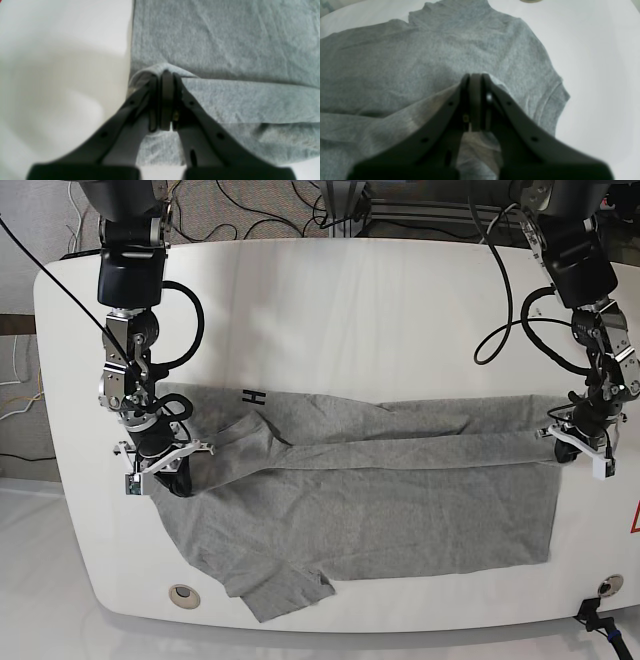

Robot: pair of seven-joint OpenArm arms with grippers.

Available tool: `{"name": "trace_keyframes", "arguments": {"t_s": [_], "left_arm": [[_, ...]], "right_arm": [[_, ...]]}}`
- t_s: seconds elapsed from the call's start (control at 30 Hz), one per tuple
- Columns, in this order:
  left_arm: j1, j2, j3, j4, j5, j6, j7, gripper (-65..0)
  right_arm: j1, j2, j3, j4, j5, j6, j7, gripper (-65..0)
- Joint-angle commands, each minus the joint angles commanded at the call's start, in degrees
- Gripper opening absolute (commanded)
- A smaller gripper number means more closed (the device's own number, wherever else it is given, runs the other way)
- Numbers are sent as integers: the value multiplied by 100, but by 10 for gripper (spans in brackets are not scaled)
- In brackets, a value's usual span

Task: Fold the T-shirt properly
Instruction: 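Lower the folded edge onto the shirt and open both grippers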

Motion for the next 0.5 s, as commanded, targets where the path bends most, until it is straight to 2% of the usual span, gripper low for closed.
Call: {"name": "trace_keyframes", "arguments": {"t_s": [0.03,0.1,0.13,0.17,0.23,0.27,0.33,0.5], "left_arm": [[0,0,0,-9,0,0,0,-635],[0,-70,0,-9,0,35,0,-419],[0,-158,9,-9,0,44,-9,-329],[0,-211,79,-9,0,62,-9,-292],[-9,-369,378,9,0,273,-9,-271],[0,-466,571,26,0,334,-9,-271],[53,-668,800,70,-9,352,-105,-272],[738,-738,738,818,-9,343,-730,-273]], "right_arm": [[0,0,0,-9,0,0,0,-588],[0,18,0,-62,-9,0,0,-478],[9,26,-9,-132,-9,0,0,-402],[9,26,-9,-167,-9,9,0,-351],[9,114,-9,-149,-193,9,0,-241],[-9,123,0,-114,-334,9,0,-211],[-79,132,35,70,-510,18,0,-204],[-826,413,53,1011,-545,-9,0,-204]]}}
